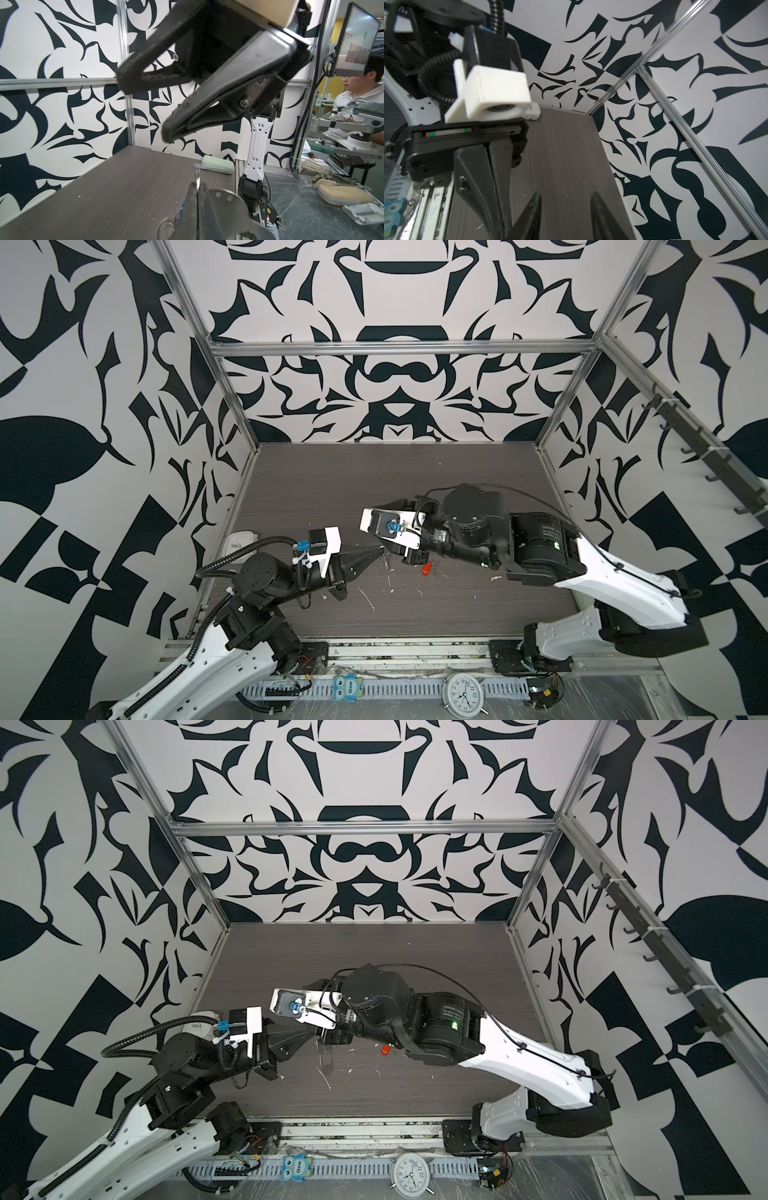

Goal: Remove the keys from the keyring

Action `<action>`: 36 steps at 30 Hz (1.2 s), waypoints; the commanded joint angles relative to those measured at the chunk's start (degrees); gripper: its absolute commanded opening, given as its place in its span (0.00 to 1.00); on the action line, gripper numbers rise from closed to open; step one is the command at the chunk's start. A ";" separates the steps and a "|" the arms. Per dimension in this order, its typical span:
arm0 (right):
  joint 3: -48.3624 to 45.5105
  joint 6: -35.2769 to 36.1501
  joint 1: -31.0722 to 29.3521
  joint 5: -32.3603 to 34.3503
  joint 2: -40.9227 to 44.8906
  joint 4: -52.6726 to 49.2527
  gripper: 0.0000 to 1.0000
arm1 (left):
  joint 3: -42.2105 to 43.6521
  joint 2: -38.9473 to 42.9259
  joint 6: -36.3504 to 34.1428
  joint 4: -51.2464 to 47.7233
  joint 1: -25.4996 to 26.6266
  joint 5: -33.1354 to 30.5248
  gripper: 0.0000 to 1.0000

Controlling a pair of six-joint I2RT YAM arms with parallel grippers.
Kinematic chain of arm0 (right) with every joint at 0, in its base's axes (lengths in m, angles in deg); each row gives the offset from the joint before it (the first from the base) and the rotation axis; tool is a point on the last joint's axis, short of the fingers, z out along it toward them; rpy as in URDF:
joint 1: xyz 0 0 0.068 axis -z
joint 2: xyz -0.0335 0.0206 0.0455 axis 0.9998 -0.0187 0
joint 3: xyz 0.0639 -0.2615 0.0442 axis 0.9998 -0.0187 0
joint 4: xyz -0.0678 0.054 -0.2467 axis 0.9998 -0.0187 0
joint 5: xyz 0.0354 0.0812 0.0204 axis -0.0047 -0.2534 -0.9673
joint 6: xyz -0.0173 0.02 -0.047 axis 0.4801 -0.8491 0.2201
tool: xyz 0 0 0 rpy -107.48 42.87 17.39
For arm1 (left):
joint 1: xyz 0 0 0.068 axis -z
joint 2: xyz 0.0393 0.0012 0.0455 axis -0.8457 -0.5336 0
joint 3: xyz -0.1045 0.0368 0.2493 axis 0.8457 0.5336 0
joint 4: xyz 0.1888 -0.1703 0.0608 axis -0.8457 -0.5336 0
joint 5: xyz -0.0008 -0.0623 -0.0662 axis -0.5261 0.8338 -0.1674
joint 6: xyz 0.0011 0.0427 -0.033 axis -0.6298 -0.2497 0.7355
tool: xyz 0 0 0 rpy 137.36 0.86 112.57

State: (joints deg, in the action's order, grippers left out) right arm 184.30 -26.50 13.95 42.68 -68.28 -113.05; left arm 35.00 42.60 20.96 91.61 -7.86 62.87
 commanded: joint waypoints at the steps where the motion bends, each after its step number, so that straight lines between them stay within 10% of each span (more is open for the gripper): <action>1: -4.90 -5.01 0.10 5.59 4.96 11.93 0.44 | 0.20 0.37 0.19 4.60 0.12 -2.50 0.00; 18: -26.19 -17.40 2.22 0.78 16.64 18.17 0.60 | 0.89 3.91 -4.09 4.22 0.12 -0.22 0.00; 36: -26.03 -16.66 2.22 -8.82 12.13 20.16 0.61 | 1.07 1.59 -5.22 7.49 0.12 -0.39 0.00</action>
State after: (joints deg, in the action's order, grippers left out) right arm 157.27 -42.59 16.16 34.13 -55.86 -97.09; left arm 35.18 43.92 15.99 95.79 -7.86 62.00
